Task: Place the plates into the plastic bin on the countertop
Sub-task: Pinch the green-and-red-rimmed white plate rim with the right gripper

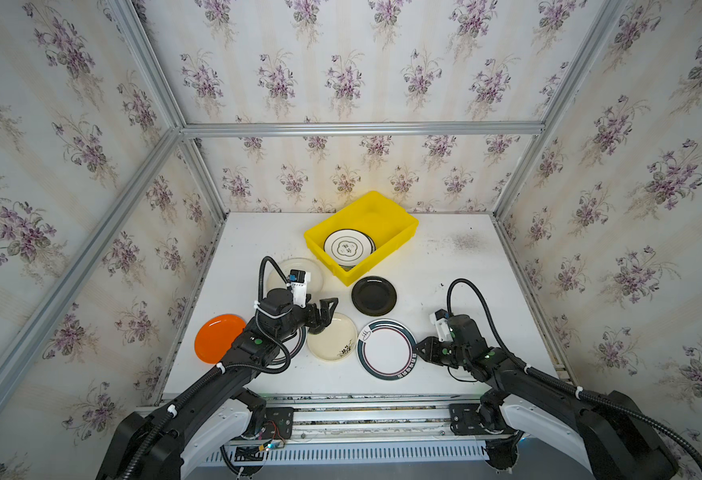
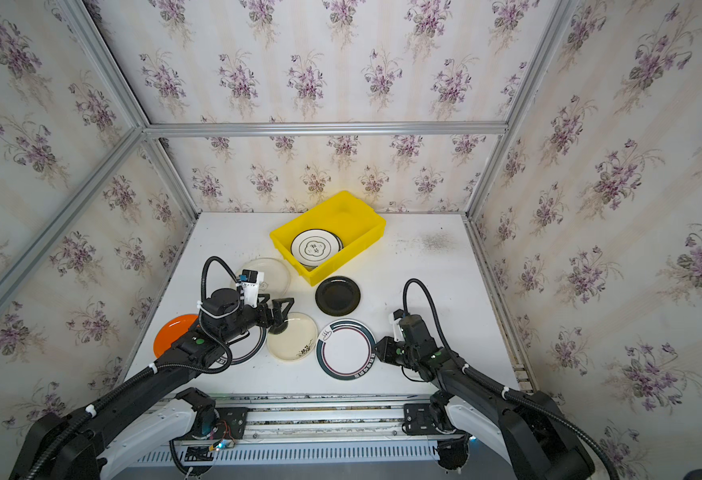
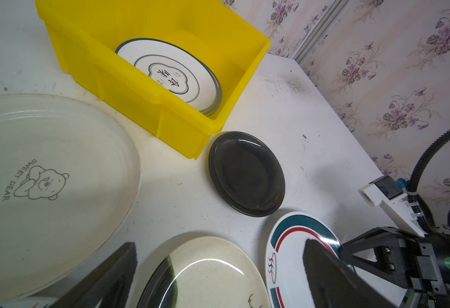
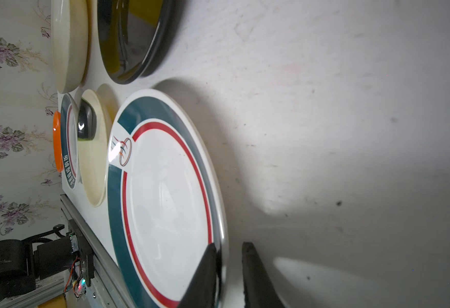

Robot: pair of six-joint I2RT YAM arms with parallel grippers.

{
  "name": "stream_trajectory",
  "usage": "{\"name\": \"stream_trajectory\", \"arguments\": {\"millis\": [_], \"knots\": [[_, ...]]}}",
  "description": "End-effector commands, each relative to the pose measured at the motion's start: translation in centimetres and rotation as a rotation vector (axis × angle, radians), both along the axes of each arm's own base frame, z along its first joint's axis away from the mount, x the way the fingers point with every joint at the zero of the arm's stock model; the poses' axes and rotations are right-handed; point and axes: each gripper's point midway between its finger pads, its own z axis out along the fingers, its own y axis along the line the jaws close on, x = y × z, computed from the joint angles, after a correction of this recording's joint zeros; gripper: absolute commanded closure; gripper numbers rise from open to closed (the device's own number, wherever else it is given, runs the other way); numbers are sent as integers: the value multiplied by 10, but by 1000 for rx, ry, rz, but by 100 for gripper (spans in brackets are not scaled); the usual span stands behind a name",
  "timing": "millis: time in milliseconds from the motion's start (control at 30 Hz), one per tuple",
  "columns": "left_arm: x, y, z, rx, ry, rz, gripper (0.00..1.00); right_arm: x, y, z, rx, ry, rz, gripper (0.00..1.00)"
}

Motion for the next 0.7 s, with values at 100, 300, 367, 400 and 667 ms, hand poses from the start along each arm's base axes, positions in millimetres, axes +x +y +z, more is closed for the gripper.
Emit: {"name": "stream_trajectory", "arguments": {"millis": [100, 300, 367, 400, 667], "knots": [[4, -2, 7, 1, -34, -10, 0, 16, 11, 12, 36, -34, 3, 87], [4, -3, 3, 3, -24, -16, 0, 19, 11, 9, 29, -22, -6, 100], [4, -4, 3, 1, -24, -16, 0, 19, 10, 11, 25, -25, -11, 100], [4, -4, 3, 1, -25, -16, 0, 20, 9, 12, 23, -28, -18, 100], [4, -7, 0, -1, -13, -29, 0, 25, -6, 34, -13, -93, -95, 100]]}}
